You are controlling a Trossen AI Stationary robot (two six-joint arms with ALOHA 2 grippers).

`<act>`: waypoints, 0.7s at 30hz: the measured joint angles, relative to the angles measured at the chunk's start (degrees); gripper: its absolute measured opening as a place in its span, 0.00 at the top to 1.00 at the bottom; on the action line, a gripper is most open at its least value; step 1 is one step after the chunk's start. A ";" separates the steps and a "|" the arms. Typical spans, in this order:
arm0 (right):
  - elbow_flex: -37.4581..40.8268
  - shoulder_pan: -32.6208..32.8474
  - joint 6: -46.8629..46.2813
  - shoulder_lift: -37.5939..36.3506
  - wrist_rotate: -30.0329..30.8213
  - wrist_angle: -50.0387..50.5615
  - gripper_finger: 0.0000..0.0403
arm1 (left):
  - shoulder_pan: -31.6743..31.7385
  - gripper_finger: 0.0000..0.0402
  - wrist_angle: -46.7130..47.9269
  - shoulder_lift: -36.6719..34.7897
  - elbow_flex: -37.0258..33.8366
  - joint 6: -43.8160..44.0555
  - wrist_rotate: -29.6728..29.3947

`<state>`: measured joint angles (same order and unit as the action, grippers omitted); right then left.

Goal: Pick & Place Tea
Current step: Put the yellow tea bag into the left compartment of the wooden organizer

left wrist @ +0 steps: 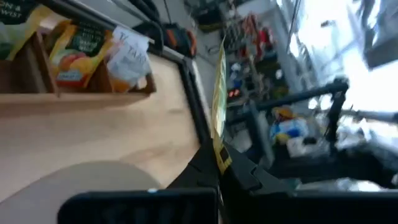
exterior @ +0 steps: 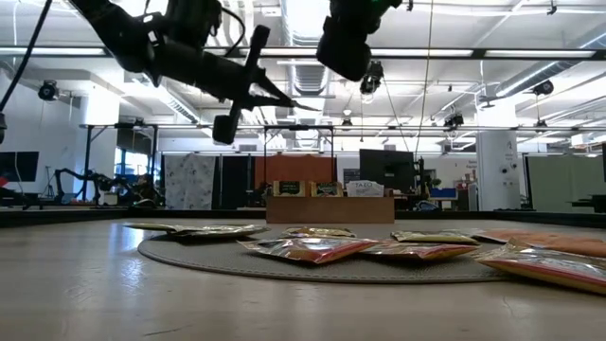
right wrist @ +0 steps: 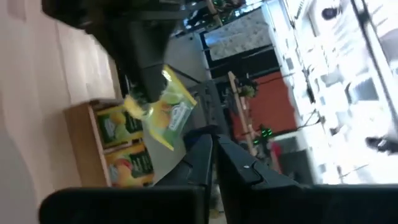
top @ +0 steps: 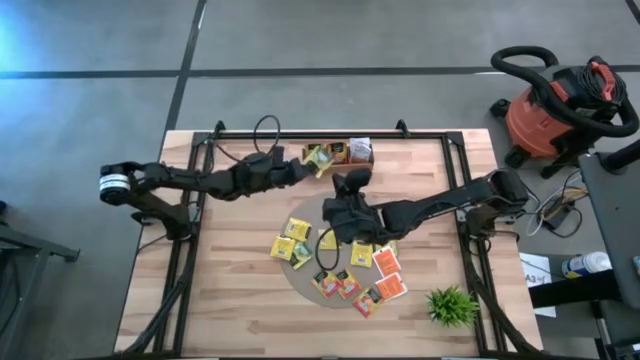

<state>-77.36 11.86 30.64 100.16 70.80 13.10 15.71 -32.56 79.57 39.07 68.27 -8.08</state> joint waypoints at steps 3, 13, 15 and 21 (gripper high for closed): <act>0.06 0.26 -7.12 -1.49 0.61 0.22 0.92 | 1.95 1.00 3.81 -1.20 0.00 -6.16 1.86; -0.07 -3.66 -48.57 -12.98 -14.07 16.66 0.85 | 3.20 1.00 52.69 -11.22 9.98 -44.59 6.46; 0.32 -6.53 -58.03 -15.43 -22.11 20.38 0.86 | 3.21 1.00 60.76 -11.37 14.44 -51.04 5.80; 2.54 -12.68 -63.08 -18.57 -37.04 22.29 0.89 | 3.71 1.00 69.73 -7.74 27.44 -72.04 0.54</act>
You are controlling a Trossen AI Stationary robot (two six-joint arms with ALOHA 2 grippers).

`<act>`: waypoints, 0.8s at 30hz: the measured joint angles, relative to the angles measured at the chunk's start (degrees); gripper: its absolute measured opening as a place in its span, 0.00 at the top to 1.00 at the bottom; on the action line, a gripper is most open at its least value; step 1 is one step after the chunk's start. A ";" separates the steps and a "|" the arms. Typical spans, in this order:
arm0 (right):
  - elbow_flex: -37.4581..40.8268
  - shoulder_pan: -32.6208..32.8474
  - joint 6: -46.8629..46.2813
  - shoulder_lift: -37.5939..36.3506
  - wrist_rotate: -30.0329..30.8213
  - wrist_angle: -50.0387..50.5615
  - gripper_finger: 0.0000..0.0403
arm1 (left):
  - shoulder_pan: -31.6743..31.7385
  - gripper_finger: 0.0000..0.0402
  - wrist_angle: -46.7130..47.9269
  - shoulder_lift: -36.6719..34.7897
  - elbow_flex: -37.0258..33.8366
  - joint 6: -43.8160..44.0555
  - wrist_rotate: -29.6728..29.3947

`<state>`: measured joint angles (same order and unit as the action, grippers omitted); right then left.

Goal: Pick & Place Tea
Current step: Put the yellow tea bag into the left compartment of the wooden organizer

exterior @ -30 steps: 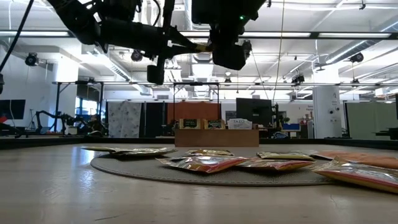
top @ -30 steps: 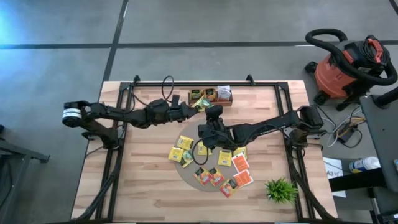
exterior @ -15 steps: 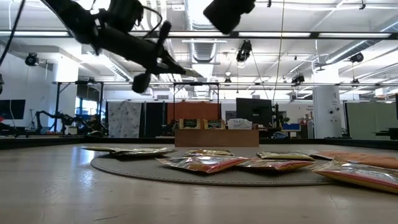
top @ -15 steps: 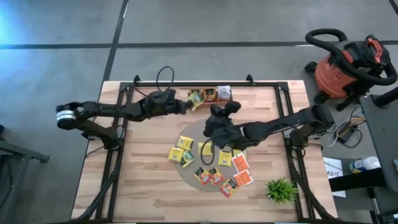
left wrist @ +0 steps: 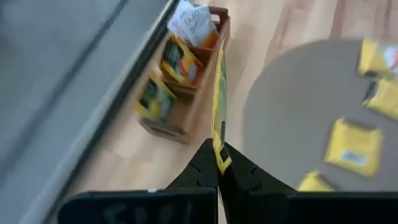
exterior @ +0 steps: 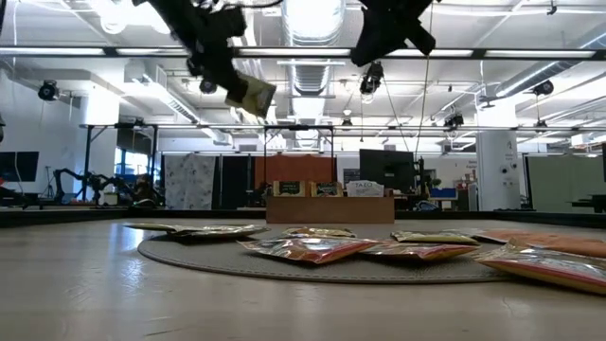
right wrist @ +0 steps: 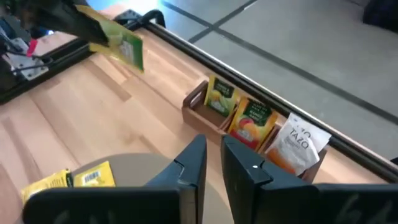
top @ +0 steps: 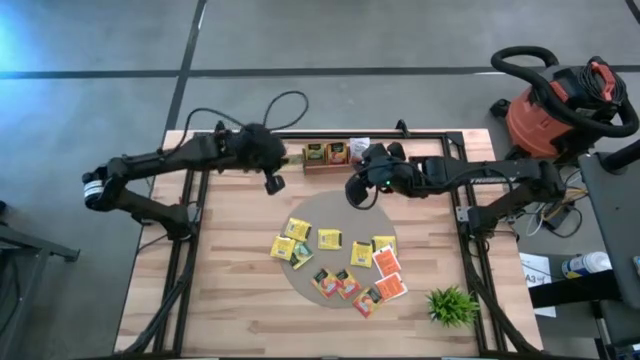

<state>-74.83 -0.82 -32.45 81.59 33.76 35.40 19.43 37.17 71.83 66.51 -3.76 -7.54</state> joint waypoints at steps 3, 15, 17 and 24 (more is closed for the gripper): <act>0.00 -0.41 1.01 -0.49 -0.27 0.33 0.89 | 0.32 1.00 4.75 5.07 6.46 -11.30 -0.70; 0.05 2.67 34.73 -0.02 -13.16 -2.19 0.87 | -3.53 1.00 23.74 20.36 27.68 -32.75 2.51; 0.07 3.56 40.61 0.41 -13.14 -3.64 0.85 | -4.81 1.00 24.27 21.40 29.45 -34.00 2.10; 0.07 2.31 39.30 2.41 -12.83 -11.93 0.73 | -8.42 1.00 20.87 22.43 32.62 -32.27 2.28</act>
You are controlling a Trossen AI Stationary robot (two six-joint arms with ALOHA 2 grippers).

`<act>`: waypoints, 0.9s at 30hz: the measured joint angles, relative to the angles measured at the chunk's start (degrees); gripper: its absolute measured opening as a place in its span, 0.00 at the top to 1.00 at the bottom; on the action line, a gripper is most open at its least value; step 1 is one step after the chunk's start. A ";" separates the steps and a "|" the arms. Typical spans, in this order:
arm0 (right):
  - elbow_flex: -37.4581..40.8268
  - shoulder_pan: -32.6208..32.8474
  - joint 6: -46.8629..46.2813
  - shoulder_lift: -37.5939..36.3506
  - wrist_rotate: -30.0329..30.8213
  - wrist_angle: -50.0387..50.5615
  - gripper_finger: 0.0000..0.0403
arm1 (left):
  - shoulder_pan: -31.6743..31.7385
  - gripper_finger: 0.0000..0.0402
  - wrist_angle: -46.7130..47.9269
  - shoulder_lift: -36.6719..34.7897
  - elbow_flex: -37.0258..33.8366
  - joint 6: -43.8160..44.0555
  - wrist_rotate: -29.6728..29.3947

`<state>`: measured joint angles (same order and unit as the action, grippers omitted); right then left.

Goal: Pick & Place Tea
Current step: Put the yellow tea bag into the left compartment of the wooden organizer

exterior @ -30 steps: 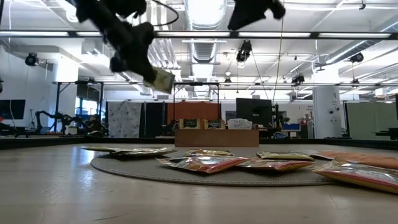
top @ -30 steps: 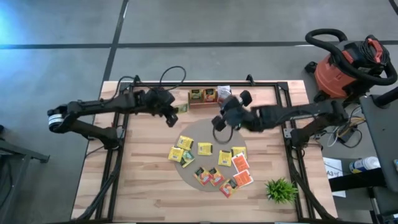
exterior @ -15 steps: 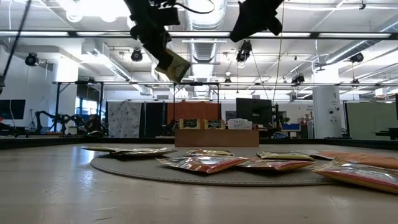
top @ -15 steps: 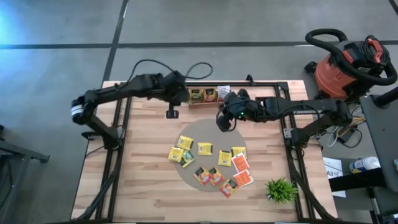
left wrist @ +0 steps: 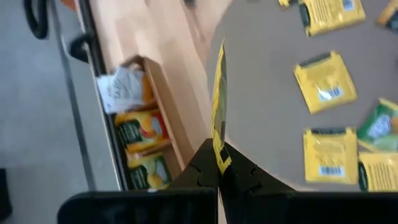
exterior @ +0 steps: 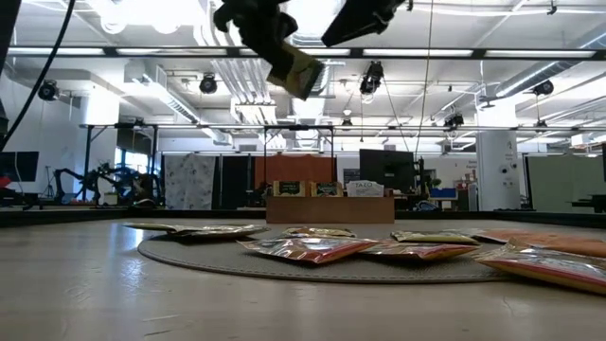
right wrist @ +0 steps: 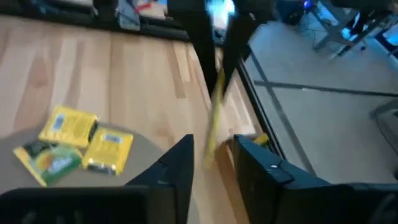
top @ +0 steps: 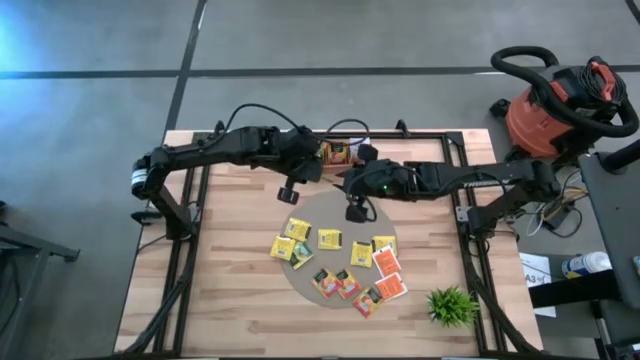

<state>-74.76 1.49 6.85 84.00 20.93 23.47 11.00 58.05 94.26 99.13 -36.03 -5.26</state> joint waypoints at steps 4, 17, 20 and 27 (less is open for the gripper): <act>0.00 -0.32 -0.01 1.28 -0.44 -2.06 0.63 | -0.72 1.00 -0.94 0.04 0.03 0.48 -0.15; 0.00 -0.76 -2.41 3.27 -1.34 -3.45 0.55 | -2.12 1.00 -4.74 0.04 -0.08 1.69 0.71; 0.00 -0.76 -2.43 3.96 -1.49 -4.06 0.57 | -2.31 1.00 -5.04 0.04 -0.08 1.93 0.70; 0.00 -1.08 -2.17 4.25 -1.49 -5.03 0.70 | -2.88 1.00 -4.74 0.04 -1.54 2.64 1.30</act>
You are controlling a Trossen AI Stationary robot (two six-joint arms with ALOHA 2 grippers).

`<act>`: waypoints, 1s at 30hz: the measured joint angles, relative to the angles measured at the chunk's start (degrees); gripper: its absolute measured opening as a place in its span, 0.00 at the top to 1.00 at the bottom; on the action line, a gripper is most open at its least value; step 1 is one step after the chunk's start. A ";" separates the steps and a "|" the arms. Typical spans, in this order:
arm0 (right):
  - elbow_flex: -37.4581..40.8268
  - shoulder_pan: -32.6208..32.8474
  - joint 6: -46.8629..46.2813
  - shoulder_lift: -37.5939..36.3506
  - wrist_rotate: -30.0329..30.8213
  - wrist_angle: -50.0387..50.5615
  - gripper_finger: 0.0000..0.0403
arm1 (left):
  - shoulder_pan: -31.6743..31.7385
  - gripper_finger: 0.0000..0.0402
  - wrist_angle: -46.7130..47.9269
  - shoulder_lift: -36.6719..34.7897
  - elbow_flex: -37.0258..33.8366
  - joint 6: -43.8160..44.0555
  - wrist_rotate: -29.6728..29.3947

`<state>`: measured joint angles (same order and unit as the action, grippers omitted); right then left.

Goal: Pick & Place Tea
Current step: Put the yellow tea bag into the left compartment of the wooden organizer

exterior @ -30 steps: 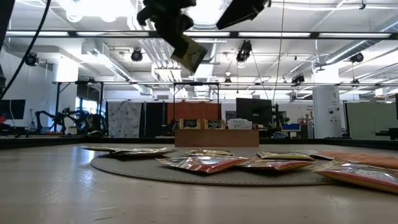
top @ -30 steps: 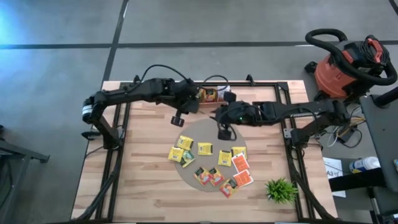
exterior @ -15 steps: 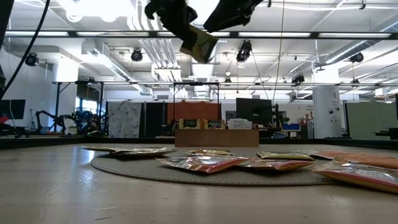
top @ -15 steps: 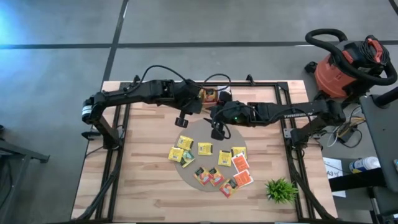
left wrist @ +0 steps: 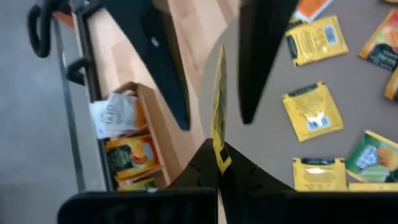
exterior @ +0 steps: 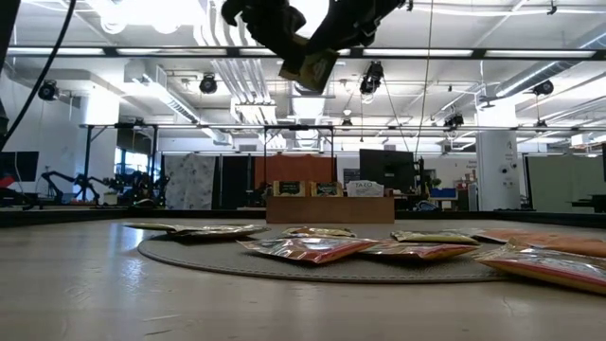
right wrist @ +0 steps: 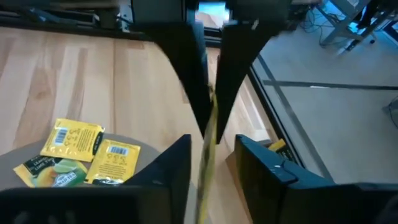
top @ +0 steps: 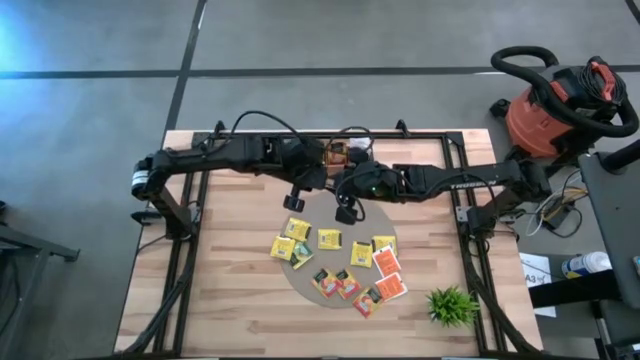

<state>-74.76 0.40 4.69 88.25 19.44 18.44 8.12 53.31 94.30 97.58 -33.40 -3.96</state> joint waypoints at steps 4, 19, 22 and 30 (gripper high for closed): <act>0.00 0.07 -0.04 0.00 -0.10 0.04 0.80 | -0.38 1.00 0.23 0.00 -1.33 0.05 -0.04; -0.07 -1.27 -2.82 1.38 -2.77 0.81 0.98 | -0.74 1.00 -0.61 0.02 -1.42 6.01 -3.96; -0.09 -1.88 -3.22 1.22 -2.74 0.71 0.98 | -0.83 0.96 -0.69 -0.08 -1.42 9.48 -7.08; -0.02 -3.13 -4.74 1.07 -2.91 0.57 0.98 | -1.29 0.76 1.61 -3.81 -1.42 21.05 -13.06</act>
<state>-74.78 -2.72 -0.05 89.32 16.53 19.00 6.83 54.92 90.49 96.16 -12.35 -17.02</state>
